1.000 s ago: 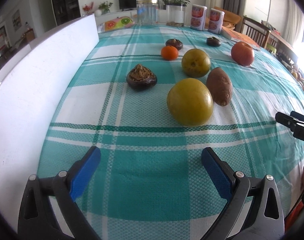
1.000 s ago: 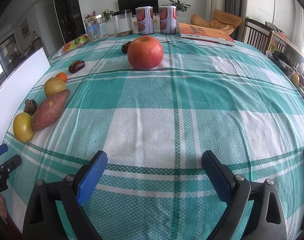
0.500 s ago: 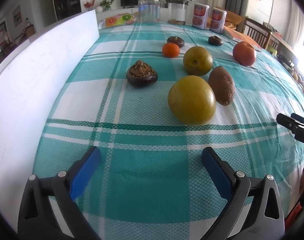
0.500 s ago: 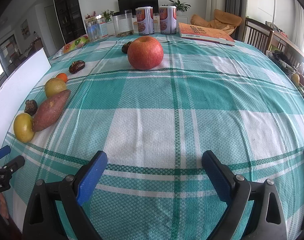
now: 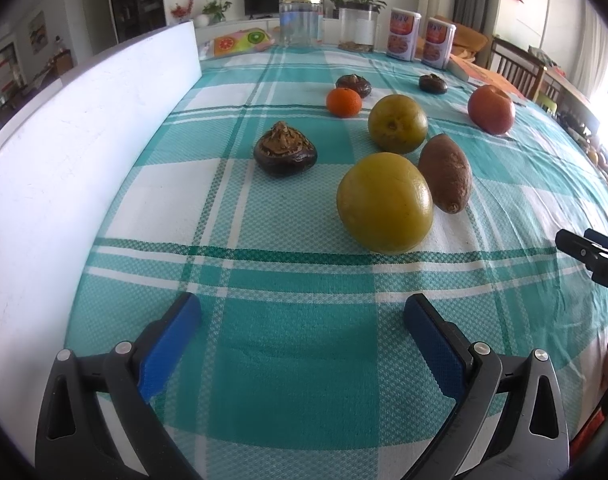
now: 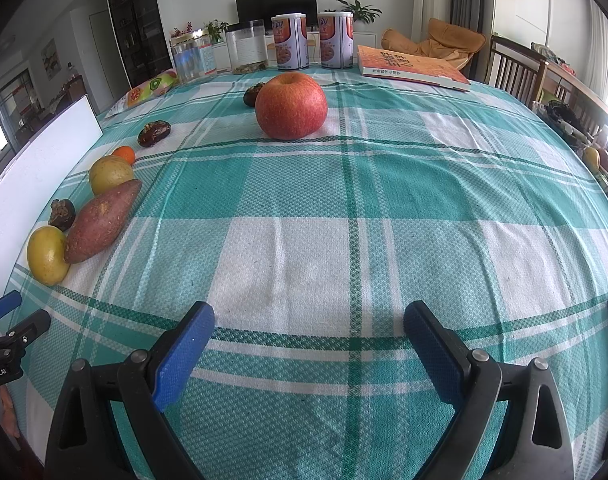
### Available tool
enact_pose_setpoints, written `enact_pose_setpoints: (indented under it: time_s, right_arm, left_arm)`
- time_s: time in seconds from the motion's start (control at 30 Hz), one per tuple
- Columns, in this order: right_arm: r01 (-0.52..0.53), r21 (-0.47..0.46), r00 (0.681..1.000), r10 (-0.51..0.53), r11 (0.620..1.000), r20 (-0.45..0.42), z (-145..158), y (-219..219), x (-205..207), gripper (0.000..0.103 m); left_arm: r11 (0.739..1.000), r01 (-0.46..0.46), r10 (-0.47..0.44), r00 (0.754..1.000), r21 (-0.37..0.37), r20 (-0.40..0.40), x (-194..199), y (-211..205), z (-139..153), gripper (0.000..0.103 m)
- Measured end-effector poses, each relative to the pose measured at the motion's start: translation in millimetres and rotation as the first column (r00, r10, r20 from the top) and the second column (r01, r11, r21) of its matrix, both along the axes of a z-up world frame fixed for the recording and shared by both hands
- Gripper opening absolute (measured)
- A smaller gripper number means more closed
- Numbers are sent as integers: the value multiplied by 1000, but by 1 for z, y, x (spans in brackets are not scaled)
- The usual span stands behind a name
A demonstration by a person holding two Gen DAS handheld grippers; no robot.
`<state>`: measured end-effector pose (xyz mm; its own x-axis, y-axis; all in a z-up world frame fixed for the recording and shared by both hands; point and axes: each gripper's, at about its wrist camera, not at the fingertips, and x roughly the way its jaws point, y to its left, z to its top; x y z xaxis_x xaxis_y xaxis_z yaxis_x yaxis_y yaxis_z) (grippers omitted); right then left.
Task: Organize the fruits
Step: 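Grasp the dark brown round fruit with the left tool and lift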
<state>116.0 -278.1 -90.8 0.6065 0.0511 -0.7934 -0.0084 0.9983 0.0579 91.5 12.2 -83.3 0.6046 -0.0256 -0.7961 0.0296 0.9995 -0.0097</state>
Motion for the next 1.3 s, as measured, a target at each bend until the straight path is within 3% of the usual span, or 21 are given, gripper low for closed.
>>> enact_pose_setpoints:
  time_s: [0.27, 0.47, 0.63, 0.73, 0.83, 0.97, 1.0, 1.03, 1.1, 1.13, 1.3]
  right_arm:
    - [0, -1, 1000, 0, 1000, 0, 0, 0, 0, 96]
    - [0, -9, 1000, 0, 1000, -3, 0, 1, 0, 96]
    - [-1, -24, 1000, 1, 1000, -7, -1, 4, 1, 96]
    - [-1, -28, 1000, 1, 1000, -9, -1, 5, 1, 96]
    - [-1, -29, 1000, 1, 1000, -9, -1, 5, 1, 96]
    - [-1, -29, 1000, 1, 1000, -10, -1, 5, 1, 96]
    - [-1, -29, 1000, 1, 1000, -10, -1, 5, 1, 96]
    - [-1, -31, 1000, 1, 1000, -10, -1, 5, 1, 96]
    - [-1, -31, 1000, 0, 1000, -10, -1, 5, 1, 96]
    - [0, -31, 1000, 0, 1000, -10, -1, 5, 1, 96]
    - [0, -33, 1000, 0, 999, -11, -1, 5, 1, 96]
  left_arm:
    - [998, 43, -44, 999, -50, -10, -1, 3, 3, 102]
    - [977, 48, -45, 999, -210, 19, -3, 21, 16, 101]
    - [958, 18, 0, 998, -285, 61, 29, 38, 50, 101]
    - [969, -18, 17, 1000, -248, -7, 67, 37, 58, 101]
    - [984, -31, 13, 995, -173, -104, 103, 30, 41, 97]
    - [987, -49, 25, 987, -152, -160, 127, 24, 17, 72]
    - [988, -50, 25, 984, -143, -177, 128, 23, 12, 70]
    - [993, -41, 24, 989, -113, -148, 126, 19, 12, 70]
    - [997, -10, 0, 991, -75, -135, 123, 12, 12, 49]
    - [998, -3, -5, 991, -62, -131, 120, 11, 13, 46]
    - [996, -22, 12, 994, -89, -108, 95, 28, 25, 46]
